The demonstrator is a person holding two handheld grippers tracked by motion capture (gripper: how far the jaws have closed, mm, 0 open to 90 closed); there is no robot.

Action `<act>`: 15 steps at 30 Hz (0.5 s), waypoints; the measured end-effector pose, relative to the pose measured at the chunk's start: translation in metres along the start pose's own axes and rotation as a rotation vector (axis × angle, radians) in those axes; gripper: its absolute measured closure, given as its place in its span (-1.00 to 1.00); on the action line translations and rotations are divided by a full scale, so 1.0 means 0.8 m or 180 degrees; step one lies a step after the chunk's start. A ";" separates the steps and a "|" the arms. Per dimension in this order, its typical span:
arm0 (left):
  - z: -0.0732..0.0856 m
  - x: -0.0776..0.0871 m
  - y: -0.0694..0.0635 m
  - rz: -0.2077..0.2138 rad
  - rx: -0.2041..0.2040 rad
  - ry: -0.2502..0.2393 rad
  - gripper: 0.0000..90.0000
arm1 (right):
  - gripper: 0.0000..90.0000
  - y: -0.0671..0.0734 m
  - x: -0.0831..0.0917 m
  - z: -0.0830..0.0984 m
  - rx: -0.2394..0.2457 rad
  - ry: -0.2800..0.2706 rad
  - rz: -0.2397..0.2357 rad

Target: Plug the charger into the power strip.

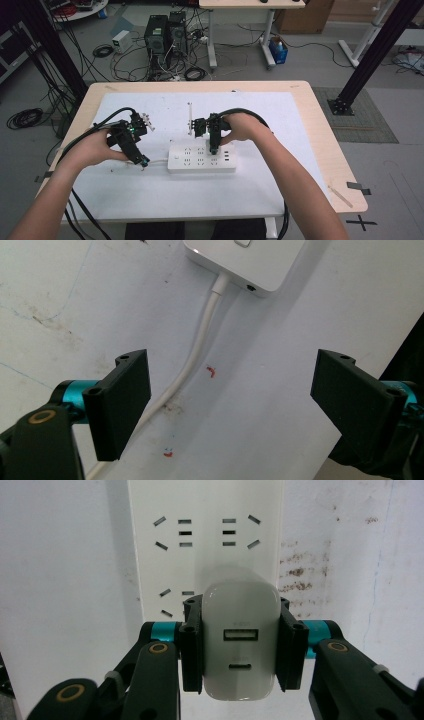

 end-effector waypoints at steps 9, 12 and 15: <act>0.001 -0.005 0.000 0.0031 0.0029 -0.0005 -0.64 | 0.39 0.000 -0.001 0.001 0.0002 0.0013 -0.0006; 0.000 -0.007 -0.001 0.0053 -0.0002 0.0003 -0.64 | 0.39 0.004 -0.004 -0.001 0.0099 0.0059 0.0062; -0.001 -0.008 -0.002 0.0069 0.0006 -0.0021 -0.64 | 0.40 0.006 -0.010 -0.002 0.0115 0.0143 0.0068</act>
Point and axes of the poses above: each handheld gripper's, and its own axes: x roughly backward along the jaws, z roughly out of its underside, y roughly to its left, the point moved 4 cm from there along -x, roughly forward along the jaws, and after that the axes turned 8 degrees about z, right-handed, at the moved point
